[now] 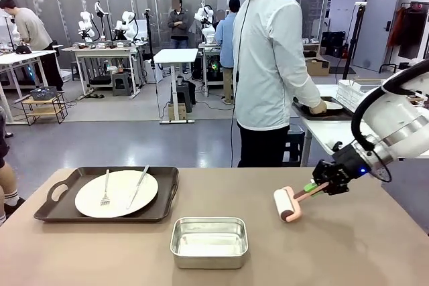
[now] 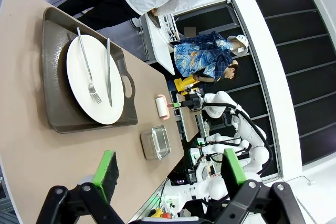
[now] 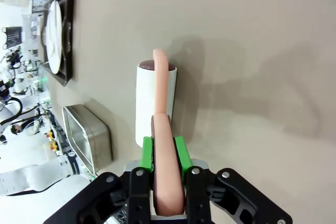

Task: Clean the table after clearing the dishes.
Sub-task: When the left (or right) Handle tray is removed, use the left hand (or right hand) to clean the left (or right) side of the table with the Lint Roller.

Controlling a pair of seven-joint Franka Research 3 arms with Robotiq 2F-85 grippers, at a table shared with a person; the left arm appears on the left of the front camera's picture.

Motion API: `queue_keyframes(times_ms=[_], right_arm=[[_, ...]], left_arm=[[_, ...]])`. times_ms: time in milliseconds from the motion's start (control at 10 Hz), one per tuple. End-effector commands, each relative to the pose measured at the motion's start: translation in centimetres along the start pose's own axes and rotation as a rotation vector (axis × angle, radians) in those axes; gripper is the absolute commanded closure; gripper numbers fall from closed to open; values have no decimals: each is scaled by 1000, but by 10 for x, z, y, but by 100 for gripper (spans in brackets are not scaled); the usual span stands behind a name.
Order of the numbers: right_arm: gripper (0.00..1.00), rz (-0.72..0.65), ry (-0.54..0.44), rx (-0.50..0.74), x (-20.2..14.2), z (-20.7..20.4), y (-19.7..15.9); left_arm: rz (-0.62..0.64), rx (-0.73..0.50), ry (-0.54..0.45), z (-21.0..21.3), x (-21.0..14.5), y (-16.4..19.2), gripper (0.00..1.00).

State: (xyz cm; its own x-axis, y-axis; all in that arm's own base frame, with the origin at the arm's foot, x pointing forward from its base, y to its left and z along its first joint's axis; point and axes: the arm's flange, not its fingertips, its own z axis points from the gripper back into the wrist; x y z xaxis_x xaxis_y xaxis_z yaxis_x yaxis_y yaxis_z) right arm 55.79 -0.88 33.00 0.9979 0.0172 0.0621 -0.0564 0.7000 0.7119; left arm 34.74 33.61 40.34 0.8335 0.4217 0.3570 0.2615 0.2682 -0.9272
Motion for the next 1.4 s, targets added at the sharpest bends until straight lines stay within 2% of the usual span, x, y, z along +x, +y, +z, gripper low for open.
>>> queue_keyframes(times_ms=[0,300,500,800,1000,1100,1300], right_arm=[[79,-34,-43,-285,6,12,-27],[79,-7,-16,-555,6,39,-16],[79,-22,17,-673,5,47,-8],[79,-80,-46,-921,6,58,-8],[79,-85,-52,-936,5,54,-7],[79,-65,-44,-867,0,58,2],[79,25,-102,-806,-19,90,38]], left_arm=[[-5,-7,-1,3,0,-2,0],[-5,-7,-1,3,0,-2,0],[-5,-7,-1,3,0,-2,0],[-5,-7,-1,3,0,-2,0],[-5,-7,-1,3,0,-2,0],[-5,-7,-1,3,0,-2,0],[-5,-7,-1,3,0,-2,0]])
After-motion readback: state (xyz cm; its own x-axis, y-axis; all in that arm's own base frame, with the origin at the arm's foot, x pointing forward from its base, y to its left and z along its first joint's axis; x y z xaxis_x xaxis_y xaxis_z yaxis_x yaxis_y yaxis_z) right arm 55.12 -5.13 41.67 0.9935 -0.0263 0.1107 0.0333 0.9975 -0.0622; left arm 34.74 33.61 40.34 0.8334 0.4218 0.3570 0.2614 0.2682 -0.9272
